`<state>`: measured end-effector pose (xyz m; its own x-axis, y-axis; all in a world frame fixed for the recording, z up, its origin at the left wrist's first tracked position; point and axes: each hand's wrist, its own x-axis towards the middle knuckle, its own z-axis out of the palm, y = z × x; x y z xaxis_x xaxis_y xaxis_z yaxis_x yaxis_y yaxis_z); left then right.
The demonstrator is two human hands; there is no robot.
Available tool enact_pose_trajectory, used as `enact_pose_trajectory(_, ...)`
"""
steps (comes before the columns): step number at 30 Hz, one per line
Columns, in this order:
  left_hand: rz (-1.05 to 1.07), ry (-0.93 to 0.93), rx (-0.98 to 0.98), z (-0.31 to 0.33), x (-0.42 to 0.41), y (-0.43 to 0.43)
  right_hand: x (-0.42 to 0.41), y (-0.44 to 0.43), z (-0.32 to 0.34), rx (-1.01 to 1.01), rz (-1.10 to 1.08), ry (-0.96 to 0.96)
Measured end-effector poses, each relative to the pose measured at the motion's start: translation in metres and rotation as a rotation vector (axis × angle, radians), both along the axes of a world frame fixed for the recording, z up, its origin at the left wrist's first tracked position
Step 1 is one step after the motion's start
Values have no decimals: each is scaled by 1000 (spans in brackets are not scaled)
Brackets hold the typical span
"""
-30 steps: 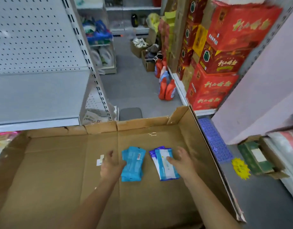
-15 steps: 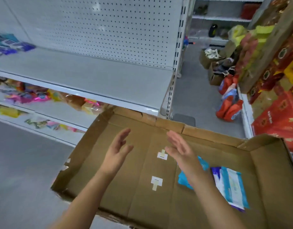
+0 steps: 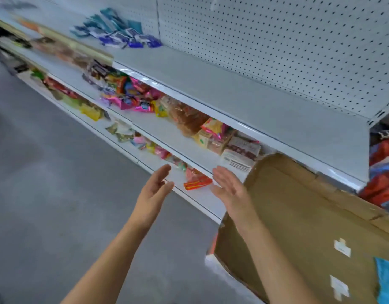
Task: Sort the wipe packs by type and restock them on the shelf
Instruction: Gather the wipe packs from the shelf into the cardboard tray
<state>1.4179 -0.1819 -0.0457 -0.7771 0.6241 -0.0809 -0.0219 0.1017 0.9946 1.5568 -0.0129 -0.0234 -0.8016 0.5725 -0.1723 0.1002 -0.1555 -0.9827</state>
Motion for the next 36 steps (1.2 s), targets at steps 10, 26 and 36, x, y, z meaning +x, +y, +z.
enact_pose_trajectory(10,117,-87,-92,-37,-145,-67,-176,-44,-28,-39,140,1)
enact_pose_trajectory(26,192,72,-73,14,-442,-25,-485,-2,-4,37,283,62)
enact_pose_trajectory(36,77,37,16,13,-633,-10,-661,6,10,125,162,31)
